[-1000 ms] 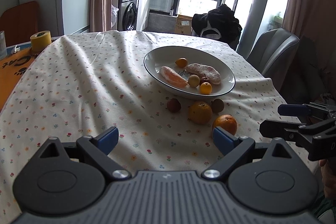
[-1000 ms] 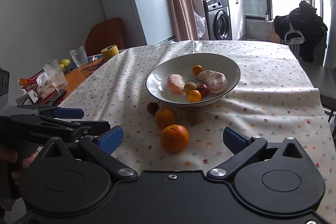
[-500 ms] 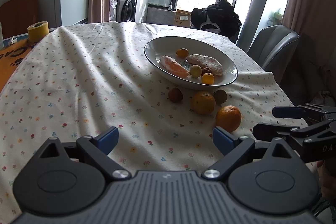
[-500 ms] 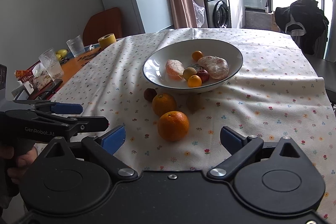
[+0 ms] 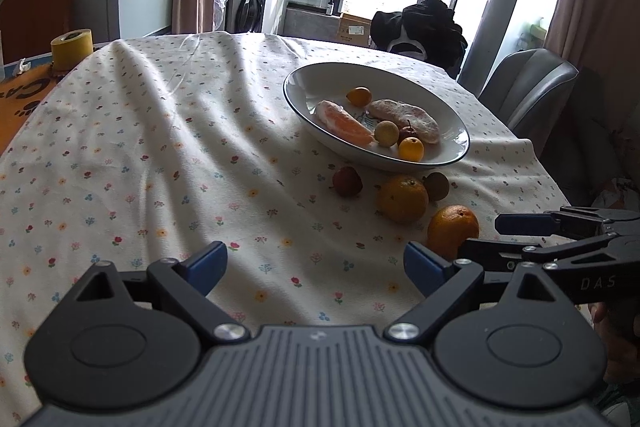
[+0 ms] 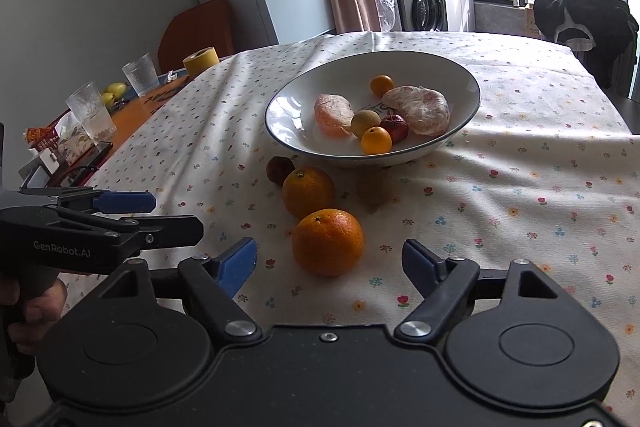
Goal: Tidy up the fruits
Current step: 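Move the right tool to a large orange while the left tool approaches another orange, then grasp the large orange with the right tool while the left tool grasps another orange, then carry both oranges in the two tools over the white bowl, then open both tools to release the two oranges into the bowl, then withdraw both tools from the bowl, then lower both tools toward the kiwi and red plum on the tablecloth, then move the right tool onto the brown kiwi while the left tool approaches the red plum, then grasp the kiwi with the right tool while the left tool grasps the red plum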
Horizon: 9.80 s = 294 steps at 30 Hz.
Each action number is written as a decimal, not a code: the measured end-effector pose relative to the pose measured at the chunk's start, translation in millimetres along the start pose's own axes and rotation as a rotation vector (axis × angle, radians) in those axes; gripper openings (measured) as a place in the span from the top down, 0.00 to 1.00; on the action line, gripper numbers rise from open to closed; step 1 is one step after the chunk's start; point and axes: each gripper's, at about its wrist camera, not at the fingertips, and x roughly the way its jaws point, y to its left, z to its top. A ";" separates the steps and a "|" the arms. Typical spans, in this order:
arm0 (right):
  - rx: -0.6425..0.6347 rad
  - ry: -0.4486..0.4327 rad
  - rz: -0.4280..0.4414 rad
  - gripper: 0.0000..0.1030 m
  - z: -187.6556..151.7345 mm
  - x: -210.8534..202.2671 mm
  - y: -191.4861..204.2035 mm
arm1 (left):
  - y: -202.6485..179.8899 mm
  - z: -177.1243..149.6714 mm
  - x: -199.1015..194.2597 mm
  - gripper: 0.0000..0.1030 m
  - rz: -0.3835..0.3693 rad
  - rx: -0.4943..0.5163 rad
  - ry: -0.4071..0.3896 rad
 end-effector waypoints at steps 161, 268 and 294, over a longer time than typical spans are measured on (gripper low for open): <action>0.081 -0.190 -0.065 0.05 53.9 -17.1 -43.2 | -21.6 64.6 8.5 0.10 0.072 0.023 -0.127; 0.082 -0.026 0.009 0.76 24.6 40.0 -40.7 | -26.1 38.7 77.0 0.79 -0.030 0.033 0.020; 0.048 -0.118 -0.072 0.76 17.4 -11.5 -22.1 | -30.4 31.3 10.8 0.79 -0.002 0.040 -0.092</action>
